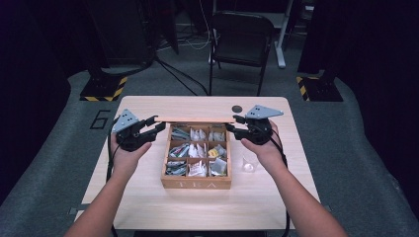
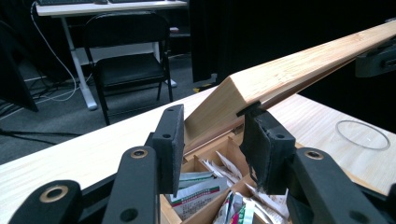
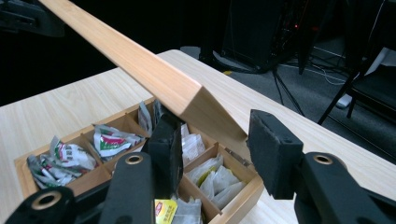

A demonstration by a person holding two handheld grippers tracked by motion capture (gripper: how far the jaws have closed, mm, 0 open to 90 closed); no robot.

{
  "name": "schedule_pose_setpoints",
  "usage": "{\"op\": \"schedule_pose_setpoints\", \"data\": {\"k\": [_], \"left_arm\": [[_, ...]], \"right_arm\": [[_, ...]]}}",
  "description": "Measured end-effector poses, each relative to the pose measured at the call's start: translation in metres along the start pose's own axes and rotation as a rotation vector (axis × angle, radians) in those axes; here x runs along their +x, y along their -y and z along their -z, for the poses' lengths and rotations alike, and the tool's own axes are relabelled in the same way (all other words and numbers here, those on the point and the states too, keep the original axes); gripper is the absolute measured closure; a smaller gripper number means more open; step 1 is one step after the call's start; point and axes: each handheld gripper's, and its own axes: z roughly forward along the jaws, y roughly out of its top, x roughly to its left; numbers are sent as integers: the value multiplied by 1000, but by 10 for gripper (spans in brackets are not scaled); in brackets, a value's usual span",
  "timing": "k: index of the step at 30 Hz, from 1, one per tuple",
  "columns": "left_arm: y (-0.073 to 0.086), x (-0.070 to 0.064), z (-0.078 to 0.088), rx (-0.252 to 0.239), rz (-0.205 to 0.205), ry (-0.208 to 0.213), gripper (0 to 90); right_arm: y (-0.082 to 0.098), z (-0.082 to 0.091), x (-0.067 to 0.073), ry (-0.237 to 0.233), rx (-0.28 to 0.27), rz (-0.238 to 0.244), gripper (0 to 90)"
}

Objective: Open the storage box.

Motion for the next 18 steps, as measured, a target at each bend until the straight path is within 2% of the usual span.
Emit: {"op": "schedule_pose_setpoints", "data": {"k": [1,3,8,11,14,18], "left_arm": [[0,0,0,0,0,0,591],[-3,1,-2,8,-6,-6,590],[-6,3,-5,-5,-1,-12,591],[-7,6,-8,-20,17,-11,590],[-9,9,-13,-39,29,-18,588],[-12,11,-17,-41,22,-29,588]], "right_arm": [[0,0,0,0,0,0,549],[-2,-3,-4,-6,-3,-32,542],[-5,-6,-8,-14,-6,-46,542],[-8,-8,-12,-18,-11,-53,542],[-10,-10,-16,-18,-24,-80,540],[-12,-13,-19,-13,-24,-88,541]]}}
